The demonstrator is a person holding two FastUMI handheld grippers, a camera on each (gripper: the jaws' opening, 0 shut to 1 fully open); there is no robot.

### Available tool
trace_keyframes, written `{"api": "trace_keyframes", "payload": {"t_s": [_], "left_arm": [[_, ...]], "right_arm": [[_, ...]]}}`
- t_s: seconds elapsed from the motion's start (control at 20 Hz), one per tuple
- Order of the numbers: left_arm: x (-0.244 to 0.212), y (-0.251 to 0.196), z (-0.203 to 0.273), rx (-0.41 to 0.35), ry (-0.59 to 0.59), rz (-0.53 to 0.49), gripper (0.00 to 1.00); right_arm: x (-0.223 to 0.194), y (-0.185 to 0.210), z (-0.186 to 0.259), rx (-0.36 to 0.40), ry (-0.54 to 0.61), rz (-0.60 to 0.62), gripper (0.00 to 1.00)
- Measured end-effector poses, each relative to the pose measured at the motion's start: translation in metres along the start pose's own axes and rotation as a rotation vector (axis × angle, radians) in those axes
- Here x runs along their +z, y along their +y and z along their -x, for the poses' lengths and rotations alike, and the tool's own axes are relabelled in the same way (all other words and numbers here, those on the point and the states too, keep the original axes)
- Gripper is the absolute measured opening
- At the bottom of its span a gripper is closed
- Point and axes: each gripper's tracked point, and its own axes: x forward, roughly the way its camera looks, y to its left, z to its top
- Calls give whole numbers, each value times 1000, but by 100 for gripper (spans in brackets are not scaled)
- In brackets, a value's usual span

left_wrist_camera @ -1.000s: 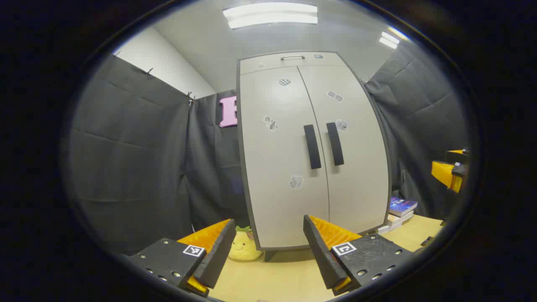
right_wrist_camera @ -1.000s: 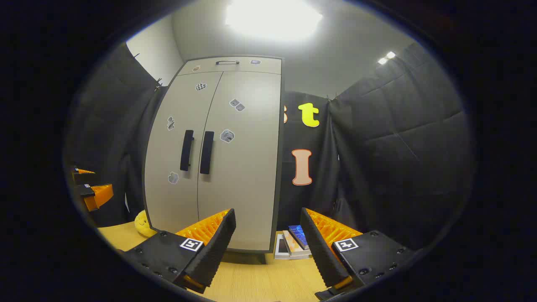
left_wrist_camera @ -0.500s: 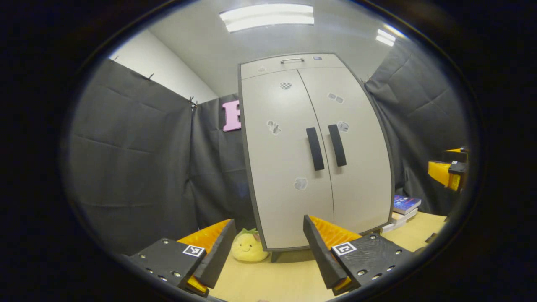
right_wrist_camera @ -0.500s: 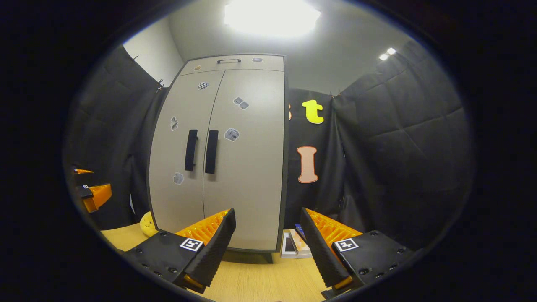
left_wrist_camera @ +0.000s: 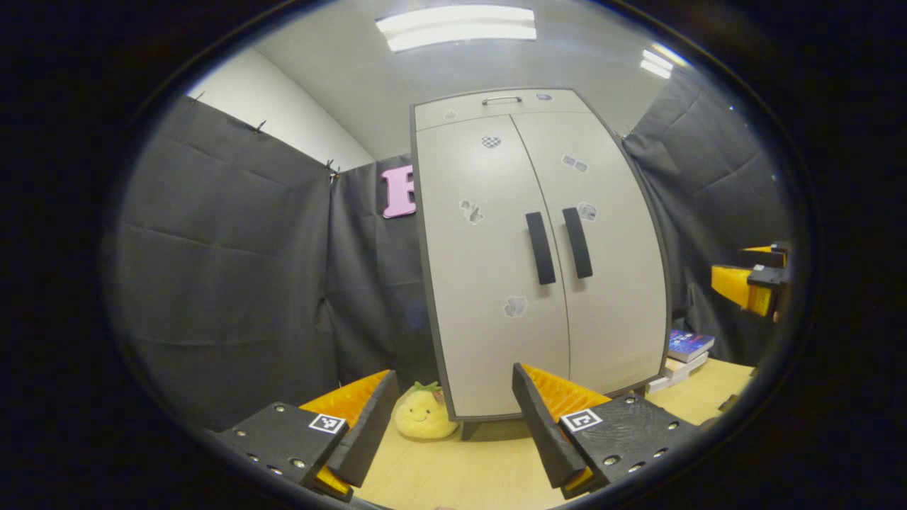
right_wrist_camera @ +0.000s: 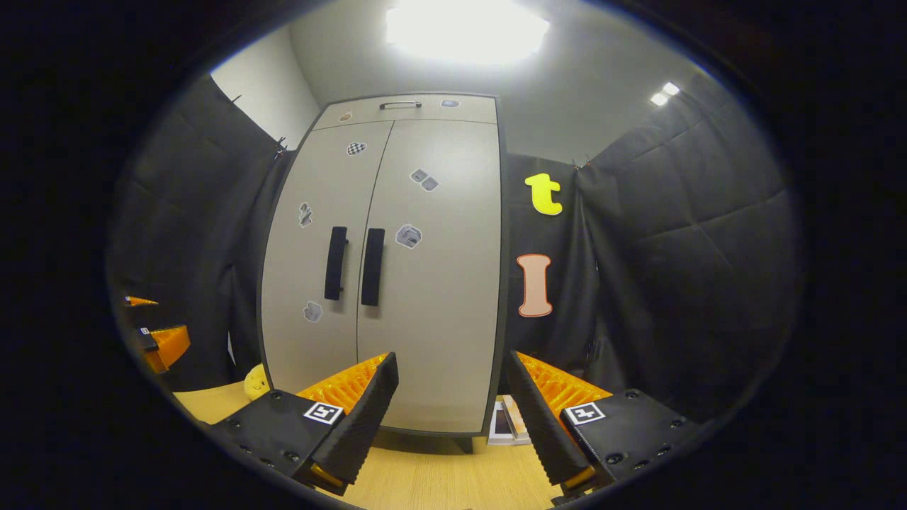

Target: Open the right door of the double-door shoe cabinet with the right hand, and open the left door with the left hand.

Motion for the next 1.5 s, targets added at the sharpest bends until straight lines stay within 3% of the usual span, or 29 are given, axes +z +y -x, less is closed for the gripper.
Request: {"api": "trace_keyframes", "payload": {"t_s": [0.6, 1.05, 1.5], "left_arm": [[-10, 56, 24, 125, 33, -4, 94], [-23, 97, 48, 233, 72, -27, 94], [-35, 126, 64, 313, 110, -33, 94]], "right_arm": [[70, 44, -90, 76, -100, -20, 97], [66, 105, -154, 175, -45, -21, 97], [64, 132, -212, 169, 12, -34, 98]]}}
